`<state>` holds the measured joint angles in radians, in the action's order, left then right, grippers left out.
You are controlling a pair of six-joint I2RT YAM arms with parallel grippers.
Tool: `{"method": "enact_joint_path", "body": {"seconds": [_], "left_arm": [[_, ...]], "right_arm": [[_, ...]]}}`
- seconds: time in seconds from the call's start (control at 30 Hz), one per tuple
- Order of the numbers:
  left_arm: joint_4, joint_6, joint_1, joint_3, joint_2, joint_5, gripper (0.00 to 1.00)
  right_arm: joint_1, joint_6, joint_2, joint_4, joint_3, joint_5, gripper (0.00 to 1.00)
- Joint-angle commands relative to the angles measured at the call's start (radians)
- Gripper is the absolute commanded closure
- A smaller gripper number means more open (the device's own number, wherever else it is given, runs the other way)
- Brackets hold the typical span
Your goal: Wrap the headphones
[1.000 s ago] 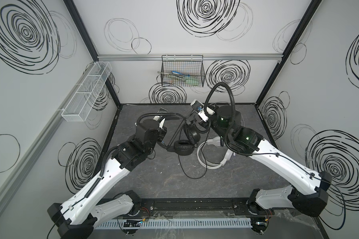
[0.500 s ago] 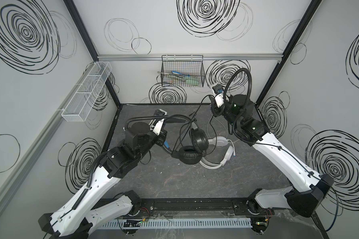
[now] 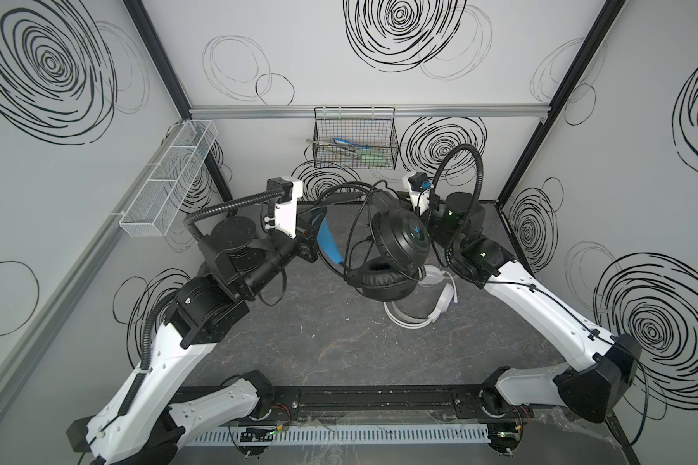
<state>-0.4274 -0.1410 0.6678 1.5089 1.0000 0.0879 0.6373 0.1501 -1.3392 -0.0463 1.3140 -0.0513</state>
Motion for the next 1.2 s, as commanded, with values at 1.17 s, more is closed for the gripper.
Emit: {"method": "enact_joint_path", "body": {"seconds": [1.17], "left_arm": [[0.074, -0.363, -0.086, 0.506, 0.289, 0.504, 1.0]], "right_arm": [[0.207, -0.099, -0.046, 0.009, -0.219, -0.212, 0.95]]}}
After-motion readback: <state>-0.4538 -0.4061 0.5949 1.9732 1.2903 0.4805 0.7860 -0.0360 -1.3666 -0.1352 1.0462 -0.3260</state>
